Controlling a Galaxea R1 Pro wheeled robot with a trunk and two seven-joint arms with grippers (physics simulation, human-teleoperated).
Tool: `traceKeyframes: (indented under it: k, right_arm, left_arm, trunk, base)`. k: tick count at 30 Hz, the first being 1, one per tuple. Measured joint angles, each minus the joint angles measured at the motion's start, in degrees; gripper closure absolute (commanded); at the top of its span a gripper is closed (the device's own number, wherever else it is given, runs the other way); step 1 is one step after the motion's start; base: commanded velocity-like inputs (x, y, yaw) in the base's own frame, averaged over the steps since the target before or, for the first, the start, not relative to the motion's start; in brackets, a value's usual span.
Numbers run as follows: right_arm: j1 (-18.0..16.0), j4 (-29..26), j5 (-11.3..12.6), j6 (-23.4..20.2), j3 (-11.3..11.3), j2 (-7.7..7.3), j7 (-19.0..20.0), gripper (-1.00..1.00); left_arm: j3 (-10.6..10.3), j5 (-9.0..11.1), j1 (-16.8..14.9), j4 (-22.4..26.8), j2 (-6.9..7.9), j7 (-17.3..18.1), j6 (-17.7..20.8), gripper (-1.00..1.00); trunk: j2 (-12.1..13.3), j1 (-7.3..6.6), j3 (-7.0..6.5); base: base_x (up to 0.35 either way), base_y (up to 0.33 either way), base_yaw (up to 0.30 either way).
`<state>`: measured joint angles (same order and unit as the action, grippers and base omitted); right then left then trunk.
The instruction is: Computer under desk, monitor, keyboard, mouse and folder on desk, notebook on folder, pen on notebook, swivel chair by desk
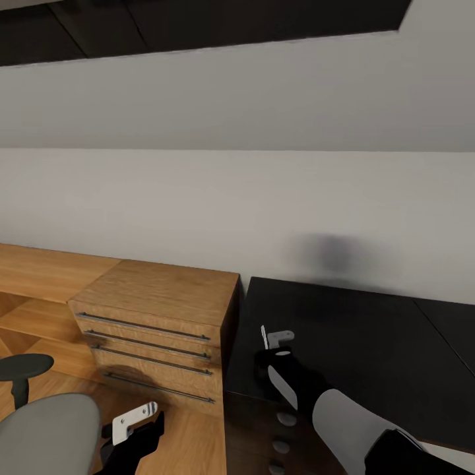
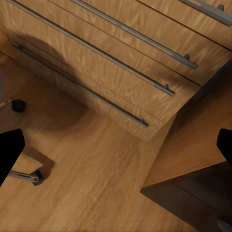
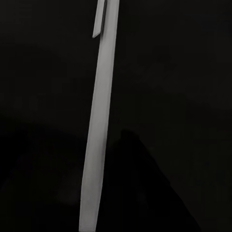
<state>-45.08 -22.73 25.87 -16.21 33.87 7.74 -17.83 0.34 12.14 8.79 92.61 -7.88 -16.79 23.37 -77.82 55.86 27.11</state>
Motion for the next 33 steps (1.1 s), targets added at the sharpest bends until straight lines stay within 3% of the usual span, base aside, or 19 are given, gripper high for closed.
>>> traceKeyframes:
  k: [3,7,11,33]
  right_arm:
    - [0.0,-0.5,-0.1,-1.3,-0.4,-0.09,-0.1,1.0]
    - [0.0,-1.6,-0.1,-4.8,-4.9,-0.12,0.1,1.0]
    - [0.0,-1.8,-0.1,-5.6,-6.2,-0.14,0.2,1.0]
    - [0.0,-2.8,-0.2,-8.3,-6.7,-0.13,0.4,1.0]
  left_arm:
    - [0.0,0.0,0.0,0.0,0.0,0.0,0.0,-1.0]
    - [0.0,0.0,0.0,0.0,0.0,0.0,0.0,-1.0]
    - [0.0,0.0,0.0,0.0,0.0,0.0,0.0,-1.0]
    - [-0.1,0.0,0.0,0.0,0.0,0.0,0.1,-1.0]
  trunk:
    - [0.0,0.0,0.0]
    - [0.0,0.0,0.0]
    - [0.0,0.0,0.0]
    - [0.0,0.0,0.0]
  base:
    - [0.0,0.0,0.0]
    - [0.0,0.0,0.0]
    - [0.0,0.0,0.0]
    - [0.0,0.0,0.0]
